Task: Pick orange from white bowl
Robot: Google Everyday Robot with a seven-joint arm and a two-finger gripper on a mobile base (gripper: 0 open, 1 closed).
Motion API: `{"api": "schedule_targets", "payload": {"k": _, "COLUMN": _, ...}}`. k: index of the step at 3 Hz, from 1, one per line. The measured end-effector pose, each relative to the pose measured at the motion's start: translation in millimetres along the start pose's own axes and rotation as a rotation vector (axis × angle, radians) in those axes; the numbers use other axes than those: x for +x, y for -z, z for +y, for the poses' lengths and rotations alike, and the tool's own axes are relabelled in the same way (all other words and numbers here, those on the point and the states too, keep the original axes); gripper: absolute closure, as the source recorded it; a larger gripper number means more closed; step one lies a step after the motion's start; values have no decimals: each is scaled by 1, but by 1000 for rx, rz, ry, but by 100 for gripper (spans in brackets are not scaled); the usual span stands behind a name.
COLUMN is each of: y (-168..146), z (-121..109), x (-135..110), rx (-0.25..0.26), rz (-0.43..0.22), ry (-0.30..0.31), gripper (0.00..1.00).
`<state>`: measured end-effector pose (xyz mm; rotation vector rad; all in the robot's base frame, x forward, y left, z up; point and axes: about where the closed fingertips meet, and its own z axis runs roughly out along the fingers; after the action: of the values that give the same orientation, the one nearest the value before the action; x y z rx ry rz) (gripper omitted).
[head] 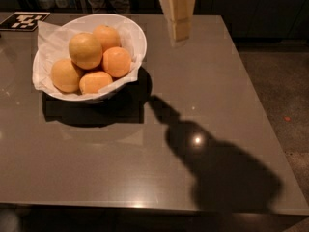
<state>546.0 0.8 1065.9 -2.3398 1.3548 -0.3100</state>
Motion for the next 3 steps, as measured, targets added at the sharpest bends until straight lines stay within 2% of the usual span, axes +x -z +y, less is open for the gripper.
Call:
{"api": "schedule_targets", "payload": {"k": 1, "y": -10, "z": -29, "x": -9, "rx": 25, "rz": -20, "ry": 65, "gripper": 0}}
{"api": "schedule_targets", "payload": {"k": 2, "y": -32, "z": -55, "x": -18, "rx": 0, "rz": -30, "ry": 131, "gripper": 0}}
{"api": "schedule_targets", "payload": {"k": 3, "y": -61, "z": -69, "x": -21, "rx": -39, "rz": -47, "ry": 148, "gripper": 0}}
